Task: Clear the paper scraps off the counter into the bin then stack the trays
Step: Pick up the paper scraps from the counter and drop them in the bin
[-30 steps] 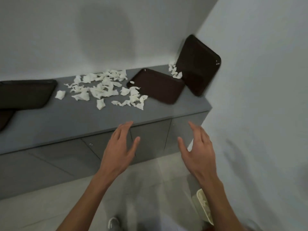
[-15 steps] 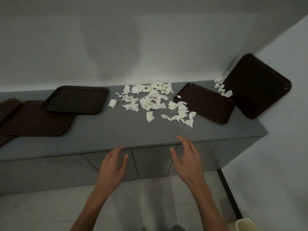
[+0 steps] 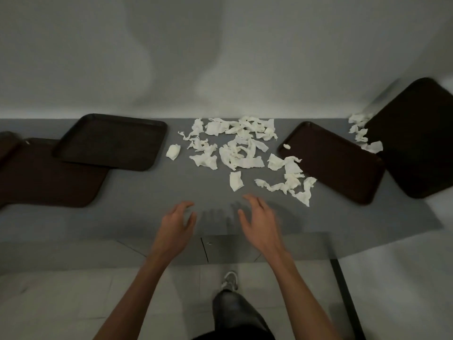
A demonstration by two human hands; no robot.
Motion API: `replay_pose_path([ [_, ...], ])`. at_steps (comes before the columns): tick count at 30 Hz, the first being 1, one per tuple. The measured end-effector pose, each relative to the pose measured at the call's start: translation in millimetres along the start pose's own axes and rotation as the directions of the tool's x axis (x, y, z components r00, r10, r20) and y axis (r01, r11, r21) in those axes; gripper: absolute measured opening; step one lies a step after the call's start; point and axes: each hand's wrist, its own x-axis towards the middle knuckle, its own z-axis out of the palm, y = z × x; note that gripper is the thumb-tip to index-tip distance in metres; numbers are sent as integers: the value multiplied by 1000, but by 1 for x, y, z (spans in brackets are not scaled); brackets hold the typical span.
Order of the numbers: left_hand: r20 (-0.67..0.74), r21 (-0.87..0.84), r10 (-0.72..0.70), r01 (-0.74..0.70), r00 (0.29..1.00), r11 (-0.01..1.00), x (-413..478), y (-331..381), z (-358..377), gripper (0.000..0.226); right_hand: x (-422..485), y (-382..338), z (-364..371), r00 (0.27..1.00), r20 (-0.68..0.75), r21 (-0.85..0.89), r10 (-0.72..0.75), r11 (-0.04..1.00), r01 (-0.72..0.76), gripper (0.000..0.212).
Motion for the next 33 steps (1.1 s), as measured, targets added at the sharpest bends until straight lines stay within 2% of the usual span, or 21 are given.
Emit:
replay_pose_path([
  [6,56,77,-63,59,996,995,72,-1,14,33,103,15,29,993,114,-139,-39,989,55,39],
  [9,58,95,-49,44,997,995,107,1,18,34,149,22,44,984,175,-206,-31,976,68,47],
  [14,62,101,-48,41,997,994,165,19,27,37,176,36,74,962,271,-321,14,944,76,43],
  [18,55,146,-31,23,998,989,220,29,46,41,168,47,91,969,234,-204,78,979,-29,34],
  [21,135,242,-18,-16,991,970,246,23,66,45,158,49,97,973,205,-162,101,984,-68,29],
  [25,273,324,7,-99,962,941,233,-6,95,47,147,50,102,979,194,-195,58,981,-20,19],
  [28,276,317,-4,-87,961,944,197,-22,104,38,142,48,104,974,180,-155,138,982,-111,14],
  [33,246,285,82,-152,966,946,149,-48,99,22,131,43,107,978,134,-194,162,972,-134,37],
])
